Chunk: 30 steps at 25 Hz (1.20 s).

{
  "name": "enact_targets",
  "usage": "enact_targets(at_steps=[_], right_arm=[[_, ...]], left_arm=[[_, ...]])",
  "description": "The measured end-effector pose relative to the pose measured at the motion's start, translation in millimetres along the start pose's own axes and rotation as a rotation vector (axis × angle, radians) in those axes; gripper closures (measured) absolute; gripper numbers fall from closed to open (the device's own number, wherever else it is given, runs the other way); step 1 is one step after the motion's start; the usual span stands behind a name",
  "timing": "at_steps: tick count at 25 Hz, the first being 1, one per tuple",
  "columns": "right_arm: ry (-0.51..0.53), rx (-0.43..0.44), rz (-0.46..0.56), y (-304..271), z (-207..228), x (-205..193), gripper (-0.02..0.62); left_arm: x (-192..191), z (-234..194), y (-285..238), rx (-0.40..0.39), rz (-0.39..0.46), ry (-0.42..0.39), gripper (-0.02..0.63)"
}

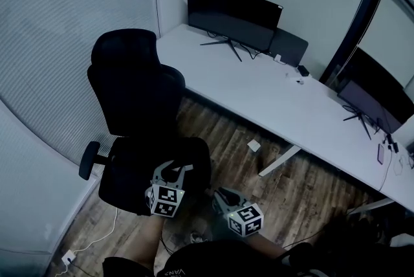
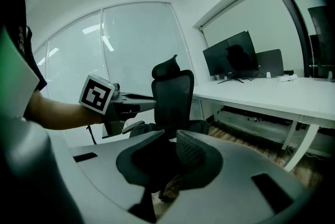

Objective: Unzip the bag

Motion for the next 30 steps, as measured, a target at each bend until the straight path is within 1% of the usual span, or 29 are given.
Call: enact_targets(at_steps=[4,12,19,24,30], right_arm=[[-0.002,0.001,0.025,11.4,-11.9,6.3,0.548],[0.010,-0.006,0.065,38.8,-18.5,15.2,0.548],[0.047,0.050,0.080,56.0,-13.7,18.9,0.548],[0.093,0.105,0.069,72.5,-9.9,21.4,0.548],[0.134,0.159,0.073,93.7,-2.4,21.0,0.548]], left_arm=[[5.3,6.7,35.6,-0.003,0.075,0.037,0.483],[-3.6,28.7,92.7,-0.007,0.124,0.121,0.517],[-10.9,42.8,123.5,0.079,0.127,0.161,0.554],[-10.8,68.3,143.1,0.133,0.117,0.194,0.568],[-7.9,105.1,155.0,0.176,0.132,0.240,0.577]])
Point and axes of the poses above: the fingertips, and each gripper's own axes: y backward along the fingers, z to its right, x out of its top, the point moved 2 cm from there along y, backward along the fingers, and after that the axes turned 14 degrees about -z, right-handed, at the moved point
